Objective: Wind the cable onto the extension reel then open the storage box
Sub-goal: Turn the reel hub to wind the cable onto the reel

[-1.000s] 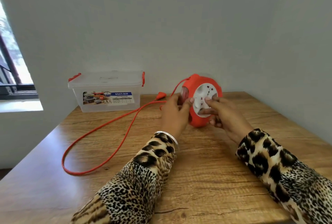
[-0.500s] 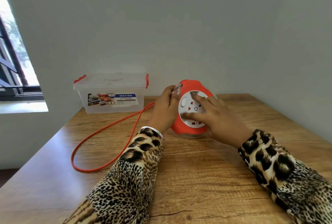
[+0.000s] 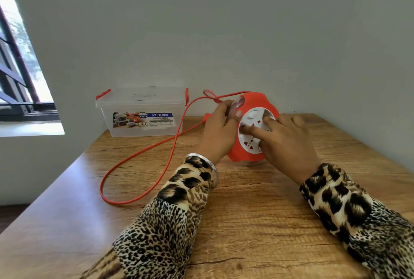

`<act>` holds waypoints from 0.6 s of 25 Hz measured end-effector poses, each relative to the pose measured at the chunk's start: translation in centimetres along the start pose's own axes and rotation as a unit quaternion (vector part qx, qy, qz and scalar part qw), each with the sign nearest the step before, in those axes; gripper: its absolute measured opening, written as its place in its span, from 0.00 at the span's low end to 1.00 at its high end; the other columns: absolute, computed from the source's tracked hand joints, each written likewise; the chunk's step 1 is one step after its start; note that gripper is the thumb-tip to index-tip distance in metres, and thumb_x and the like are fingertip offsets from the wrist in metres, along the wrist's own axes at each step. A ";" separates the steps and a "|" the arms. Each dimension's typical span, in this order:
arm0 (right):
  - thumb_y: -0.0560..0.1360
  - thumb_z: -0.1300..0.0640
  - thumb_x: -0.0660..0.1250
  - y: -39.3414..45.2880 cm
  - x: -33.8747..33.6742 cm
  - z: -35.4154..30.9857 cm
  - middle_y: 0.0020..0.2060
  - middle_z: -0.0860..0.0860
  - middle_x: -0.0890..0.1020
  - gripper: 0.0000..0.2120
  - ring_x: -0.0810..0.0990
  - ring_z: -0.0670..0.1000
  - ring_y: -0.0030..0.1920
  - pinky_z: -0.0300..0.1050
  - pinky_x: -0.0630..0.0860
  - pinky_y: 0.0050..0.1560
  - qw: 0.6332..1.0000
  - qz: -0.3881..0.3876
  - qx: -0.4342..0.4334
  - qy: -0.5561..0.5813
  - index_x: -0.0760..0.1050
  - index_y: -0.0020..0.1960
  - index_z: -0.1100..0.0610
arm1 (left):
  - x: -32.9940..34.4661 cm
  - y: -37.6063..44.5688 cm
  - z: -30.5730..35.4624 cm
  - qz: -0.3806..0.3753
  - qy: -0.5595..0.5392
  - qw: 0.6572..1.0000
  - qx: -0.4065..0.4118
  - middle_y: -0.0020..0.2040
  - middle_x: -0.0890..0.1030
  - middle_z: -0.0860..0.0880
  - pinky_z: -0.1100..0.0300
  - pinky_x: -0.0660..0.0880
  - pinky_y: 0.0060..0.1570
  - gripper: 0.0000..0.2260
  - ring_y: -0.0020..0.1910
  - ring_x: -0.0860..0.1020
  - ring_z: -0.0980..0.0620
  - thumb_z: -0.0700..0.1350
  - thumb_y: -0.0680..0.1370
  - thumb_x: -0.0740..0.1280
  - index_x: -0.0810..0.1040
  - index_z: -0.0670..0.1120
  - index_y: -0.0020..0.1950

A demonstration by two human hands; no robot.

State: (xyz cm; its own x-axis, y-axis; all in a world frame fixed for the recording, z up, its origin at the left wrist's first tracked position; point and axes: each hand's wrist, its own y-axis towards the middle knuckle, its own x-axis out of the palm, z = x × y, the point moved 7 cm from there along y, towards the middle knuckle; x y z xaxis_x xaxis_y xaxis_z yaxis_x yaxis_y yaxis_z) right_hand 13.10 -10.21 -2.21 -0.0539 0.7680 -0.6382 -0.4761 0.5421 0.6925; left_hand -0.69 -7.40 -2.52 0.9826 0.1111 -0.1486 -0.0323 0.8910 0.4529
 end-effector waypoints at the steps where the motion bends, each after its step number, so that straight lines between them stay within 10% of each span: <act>1: 0.71 0.50 0.62 0.1 0.0 0.6 0.51 0.55 0.82 0.21 0.77 0.58 0.47 0.52 0.67 0.48 0.999 -0.003 0.034 0.016 0.71 0.64 0.41 | 0.5 -0.3 0.1 0.015 -0.021 1.000 0.014 0.60 0.79 0.51 0.48 0.75 0.61 0.15 0.60 0.78 0.52 0.50 0.78 0.62 0.73 0.50 0.64; 7: 0.65 0.44 0.72 -2.1 0.9 5.7 0.52 0.50 0.82 0.29 0.82 0.51 0.49 0.52 0.79 0.49 0.865 0.003 0.355 0.354 0.69 0.64 0.40 | 4.7 -2.7 0.6 0.033 -0.076 0.995 0.057 0.62 0.78 0.54 0.49 0.73 0.65 0.16 0.62 0.76 0.56 0.47 0.78 0.63 0.69 0.56 0.66; 12: 0.70 0.52 0.72 -3.3 5.1 5.4 0.57 0.56 0.81 0.27 0.81 0.42 0.37 0.34 0.71 0.28 0.609 -0.056 0.488 0.622 0.70 0.67 0.51 | 5.3 -3.3 -0.1 0.006 -0.086 0.995 0.041 0.59 0.80 0.52 0.50 0.76 0.61 0.15 0.58 0.79 0.56 0.44 0.78 0.66 0.70 0.58 0.62; 15: 0.70 0.51 0.72 -3.3 5.5 5.8 0.57 0.56 0.80 0.28 0.77 0.42 0.33 0.31 0.67 0.25 0.614 -0.066 0.487 0.618 0.69 0.68 0.51 | 5.1 -3.0 -0.6 -0.003 -0.149 0.989 -0.024 0.59 0.81 0.49 0.49 0.77 0.60 0.19 0.57 0.80 0.54 0.41 0.75 0.70 0.69 0.53 0.63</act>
State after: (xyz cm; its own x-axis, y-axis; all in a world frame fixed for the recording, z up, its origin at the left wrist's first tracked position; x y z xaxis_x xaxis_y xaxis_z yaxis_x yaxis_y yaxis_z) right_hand 19.47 -5.76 -6.08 -0.9824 0.1765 -0.0613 0.1702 0.9807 0.0963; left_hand 4.31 -9.24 -5.11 0.9928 -0.0219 0.1176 -0.0284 0.9117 0.4098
